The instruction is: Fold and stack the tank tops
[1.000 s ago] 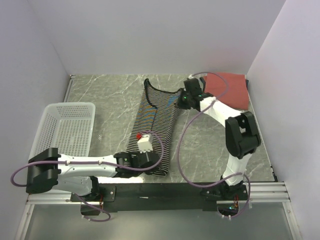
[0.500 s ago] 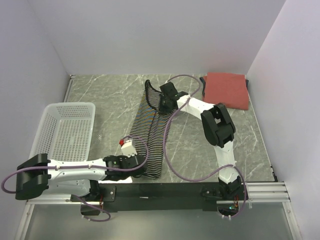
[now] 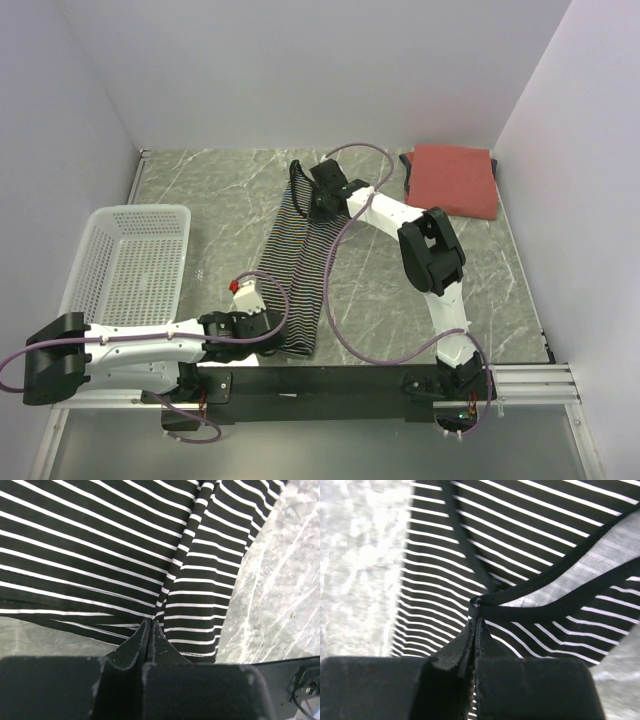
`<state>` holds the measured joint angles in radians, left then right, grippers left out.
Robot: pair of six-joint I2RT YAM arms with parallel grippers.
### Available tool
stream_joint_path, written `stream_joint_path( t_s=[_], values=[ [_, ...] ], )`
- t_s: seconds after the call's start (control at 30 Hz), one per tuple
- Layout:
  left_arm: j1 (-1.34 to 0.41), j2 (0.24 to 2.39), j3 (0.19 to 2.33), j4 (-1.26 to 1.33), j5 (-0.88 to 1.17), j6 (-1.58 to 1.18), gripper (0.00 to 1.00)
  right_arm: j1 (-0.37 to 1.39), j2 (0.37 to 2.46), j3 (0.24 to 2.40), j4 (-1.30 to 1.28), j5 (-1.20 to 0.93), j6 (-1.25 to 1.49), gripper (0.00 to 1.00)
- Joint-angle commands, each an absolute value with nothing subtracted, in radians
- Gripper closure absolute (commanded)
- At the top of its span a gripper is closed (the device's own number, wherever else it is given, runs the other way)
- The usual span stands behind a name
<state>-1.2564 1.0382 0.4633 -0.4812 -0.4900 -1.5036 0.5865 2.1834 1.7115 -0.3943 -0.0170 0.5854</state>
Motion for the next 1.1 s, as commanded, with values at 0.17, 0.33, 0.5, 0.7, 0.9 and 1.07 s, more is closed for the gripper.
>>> stream_joint_path(
  t_s=[0.17,0.33,0.5,0.7,0.9,1.07],
  values=[
    [-1.250,1.049,0.469,-0.564,-0.483,-1.522,0.99,0.592,2.207,1.743,-0.336,0.009,0.561,0.95],
    [-1.247,1.020,0.537,-0.646,-0.549,-1.520,0.93,0.592,2.166,1.720,-0.333,0.015,0.538,0.84],
    [-1.190,1.003,0.563,-0.695,-0.551,-1.493,0.63,0.591,2.122,1.706,-0.333,0.011,0.508,0.57],
    [-1.177,0.947,0.610,-0.749,-0.609,-1.496,0.59,0.577,2.023,1.681,-0.318,0.014,0.492,0.49],
    [-1.167,1.084,0.765,-0.621,-0.609,-1.289,0.77,0.476,1.996,1.690,-0.360,0.025,0.517,0.56],
    [-1.095,1.288,0.833,-0.487,-0.499,-1.172,0.92,0.451,2.010,1.661,-0.362,-0.020,0.519,0.62]
  ],
)
